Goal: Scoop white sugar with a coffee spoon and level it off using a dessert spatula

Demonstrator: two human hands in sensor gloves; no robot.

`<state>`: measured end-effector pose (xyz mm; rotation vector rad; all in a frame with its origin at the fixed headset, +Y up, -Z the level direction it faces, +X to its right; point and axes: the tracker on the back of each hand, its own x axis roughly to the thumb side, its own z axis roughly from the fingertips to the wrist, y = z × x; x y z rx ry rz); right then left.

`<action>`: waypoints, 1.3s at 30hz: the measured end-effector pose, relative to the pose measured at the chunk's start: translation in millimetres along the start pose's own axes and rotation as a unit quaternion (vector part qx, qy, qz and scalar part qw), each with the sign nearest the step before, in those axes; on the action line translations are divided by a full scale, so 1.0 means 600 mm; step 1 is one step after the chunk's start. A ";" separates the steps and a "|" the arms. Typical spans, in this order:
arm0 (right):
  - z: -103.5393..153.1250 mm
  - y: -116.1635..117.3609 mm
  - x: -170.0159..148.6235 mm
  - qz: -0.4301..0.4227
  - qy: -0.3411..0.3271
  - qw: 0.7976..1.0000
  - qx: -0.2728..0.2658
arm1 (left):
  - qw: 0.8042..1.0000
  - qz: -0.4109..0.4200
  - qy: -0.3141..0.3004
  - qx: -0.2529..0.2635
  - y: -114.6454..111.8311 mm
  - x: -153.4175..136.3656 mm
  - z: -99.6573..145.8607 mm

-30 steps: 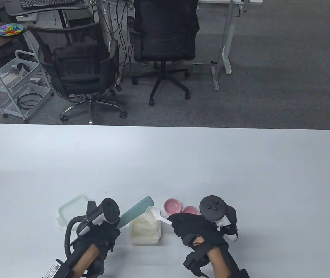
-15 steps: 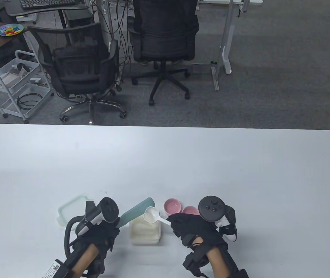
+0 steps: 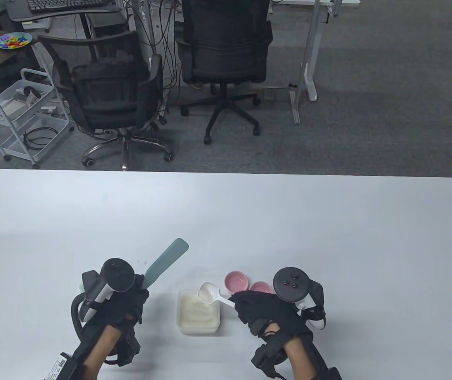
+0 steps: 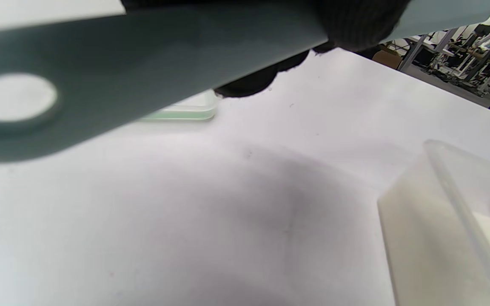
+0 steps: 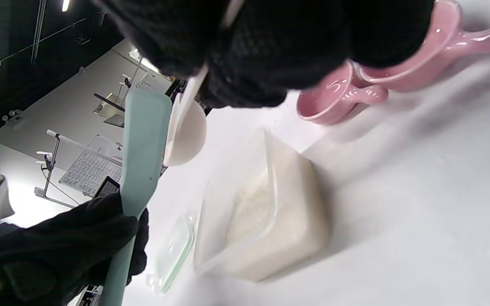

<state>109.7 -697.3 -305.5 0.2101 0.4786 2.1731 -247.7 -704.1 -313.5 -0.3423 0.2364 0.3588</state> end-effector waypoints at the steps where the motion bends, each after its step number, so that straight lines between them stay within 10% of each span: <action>1: 0.000 0.001 0.000 0.001 0.000 1.000 0.000 | 1.000 -0.008 0.007 -0.002 -0.004 -0.001 -0.004; 22: -0.005 0.016 0.004 0.023 -0.001 1.000 0.016 | 0.978 -0.192 0.081 -0.025 -0.086 0.013 -0.046; 29: -0.005 0.017 0.004 0.021 -0.003 1.000 0.018 | 0.991 -0.064 -0.036 0.110 -0.034 0.034 0.012; 39: -0.015 0.028 -0.005 0.016 0.006 0.999 0.037 | 0.985 -0.061 -0.119 0.111 -0.037 0.058 0.034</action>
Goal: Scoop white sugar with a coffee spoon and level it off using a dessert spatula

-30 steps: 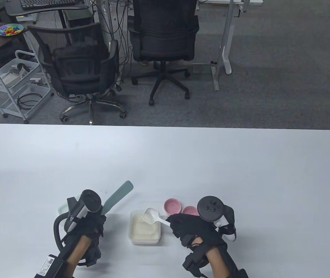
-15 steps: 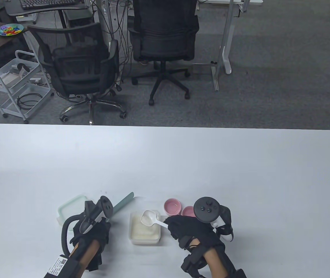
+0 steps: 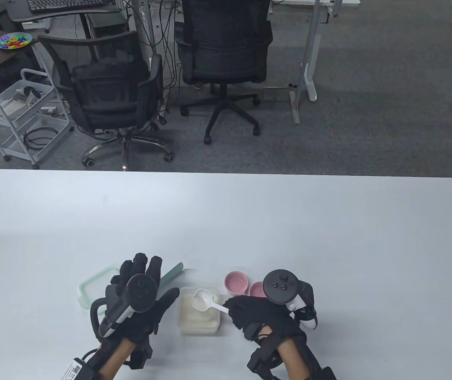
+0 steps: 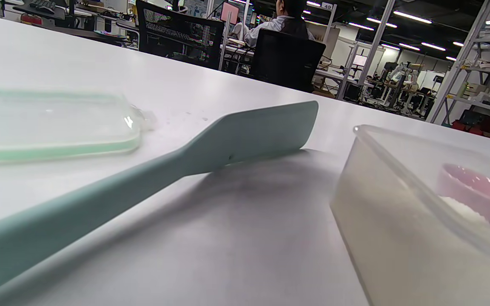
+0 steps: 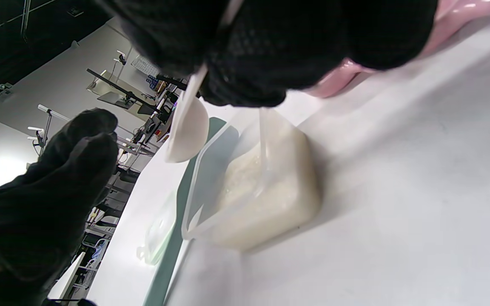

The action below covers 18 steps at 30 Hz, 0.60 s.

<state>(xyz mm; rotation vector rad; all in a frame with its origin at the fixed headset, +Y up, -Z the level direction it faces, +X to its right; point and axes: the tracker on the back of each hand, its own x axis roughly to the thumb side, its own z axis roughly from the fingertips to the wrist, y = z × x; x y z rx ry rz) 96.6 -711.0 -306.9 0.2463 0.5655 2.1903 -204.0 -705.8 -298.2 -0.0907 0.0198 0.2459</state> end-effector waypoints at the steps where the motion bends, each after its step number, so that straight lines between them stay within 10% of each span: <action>1: 0.000 -0.002 -0.001 -0.003 -0.001 1.000 -0.002 | 1.000 -0.003 -0.005 -0.006 -0.002 0.000 -0.001; 18: 0.037 -0.122 -0.111 -0.113 0.098 0.982 -0.118 | 0.995 -0.091 -0.041 -0.014 -0.029 0.018 -0.002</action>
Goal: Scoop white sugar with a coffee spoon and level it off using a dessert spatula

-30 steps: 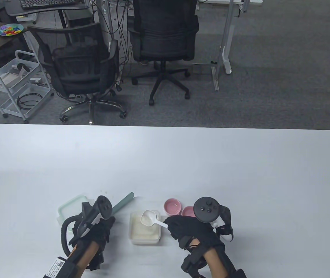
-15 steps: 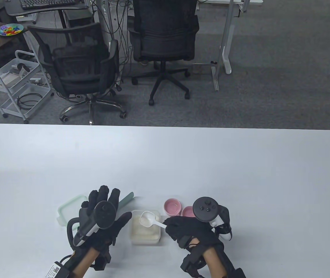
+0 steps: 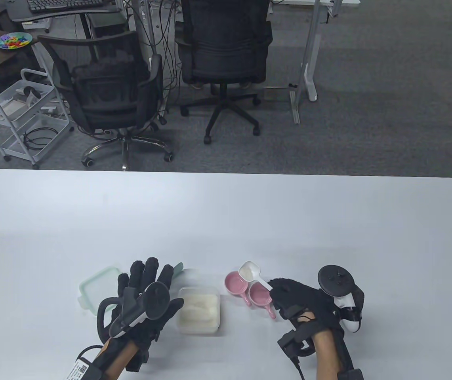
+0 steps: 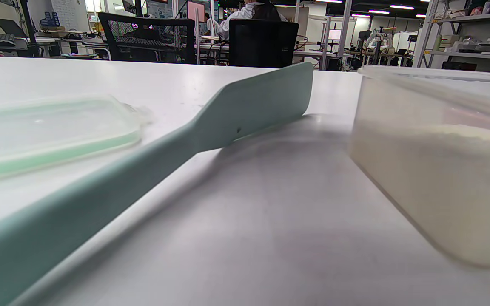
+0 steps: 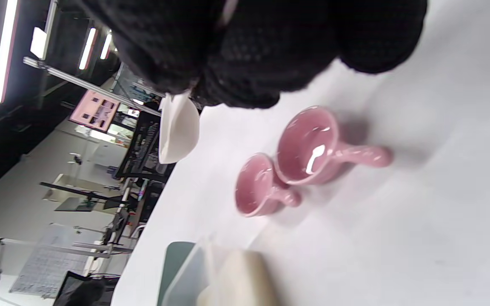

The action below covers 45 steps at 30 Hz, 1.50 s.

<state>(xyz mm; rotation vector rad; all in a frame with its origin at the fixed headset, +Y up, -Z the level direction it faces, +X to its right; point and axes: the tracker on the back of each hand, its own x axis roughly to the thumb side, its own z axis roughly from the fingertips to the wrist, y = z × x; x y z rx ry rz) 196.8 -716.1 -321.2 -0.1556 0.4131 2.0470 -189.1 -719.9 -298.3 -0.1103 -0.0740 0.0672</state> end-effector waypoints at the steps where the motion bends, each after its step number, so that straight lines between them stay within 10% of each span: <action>1: -0.002 -0.003 -0.005 0.015 0.012 1.000 -0.007 | 1.000 -0.003 0.001 -0.001 -0.001 0.000 -0.001; 21: -0.010 -0.004 -0.013 0.162 0.087 0.982 -0.049 | 0.999 -0.044 -0.001 -0.026 -0.014 0.015 -0.001; 45: -0.007 -0.002 -0.014 0.104 0.066 0.989 -0.084 | 0.996 0.045 -0.068 -0.045 -0.025 0.029 -0.001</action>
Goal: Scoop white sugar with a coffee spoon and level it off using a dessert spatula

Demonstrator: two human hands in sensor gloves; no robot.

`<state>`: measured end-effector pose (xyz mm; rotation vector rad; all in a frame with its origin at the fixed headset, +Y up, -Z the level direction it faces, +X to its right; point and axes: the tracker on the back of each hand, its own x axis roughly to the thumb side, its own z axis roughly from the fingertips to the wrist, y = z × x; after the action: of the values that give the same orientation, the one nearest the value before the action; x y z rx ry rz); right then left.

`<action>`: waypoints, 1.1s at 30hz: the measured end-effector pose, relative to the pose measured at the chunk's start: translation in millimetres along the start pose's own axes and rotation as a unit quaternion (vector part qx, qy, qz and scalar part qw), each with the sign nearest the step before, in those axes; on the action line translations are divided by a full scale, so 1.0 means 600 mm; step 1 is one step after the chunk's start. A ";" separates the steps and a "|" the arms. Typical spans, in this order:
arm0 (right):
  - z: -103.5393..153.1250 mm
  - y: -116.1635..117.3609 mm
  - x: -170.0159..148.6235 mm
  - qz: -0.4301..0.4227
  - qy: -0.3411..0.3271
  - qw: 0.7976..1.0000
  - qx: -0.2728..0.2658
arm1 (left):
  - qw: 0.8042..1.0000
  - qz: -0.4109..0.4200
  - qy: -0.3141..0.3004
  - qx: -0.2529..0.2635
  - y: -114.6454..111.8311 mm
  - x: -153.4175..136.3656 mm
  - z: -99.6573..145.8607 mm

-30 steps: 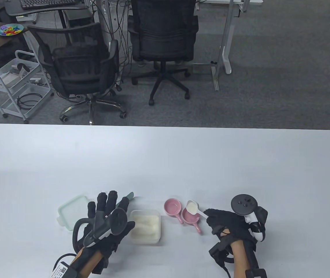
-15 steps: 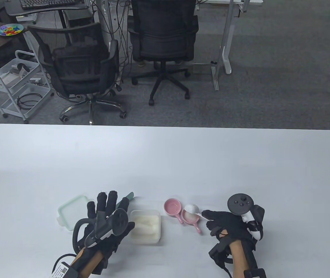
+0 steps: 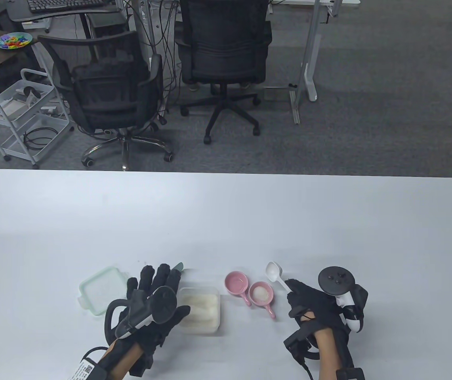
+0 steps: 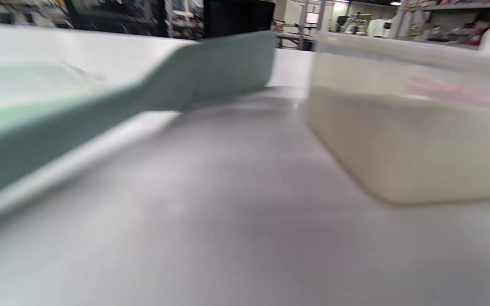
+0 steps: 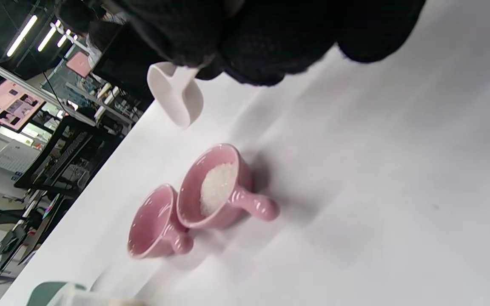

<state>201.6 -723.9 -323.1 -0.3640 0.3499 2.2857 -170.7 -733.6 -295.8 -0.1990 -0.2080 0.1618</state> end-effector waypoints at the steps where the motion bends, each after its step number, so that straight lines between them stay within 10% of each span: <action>1: 0.005 0.003 0.010 0.009 -0.013 1.000 -0.019 | 1.000 0.015 -0.015 -0.009 -0.006 0.004 -0.002; 17: 0.106 0.107 0.158 0.205 -0.253 0.944 -0.042 | 0.999 -0.008 0.000 -0.043 -0.028 0.010 -0.019; 27: 0.118 0.202 0.174 0.380 -0.267 0.882 -0.082 | 0.999 -0.011 0.003 -0.045 -0.029 0.012 -0.019; 33: 0.116 0.203 0.172 0.360 -0.268 0.893 -0.047 | 0.999 -0.011 0.004 -0.048 -0.029 0.012 -0.019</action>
<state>33.3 -710.6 -280.0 0.4379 0.0832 2.9991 -158.8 -751.1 -301.4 -0.2928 -0.2103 0.1295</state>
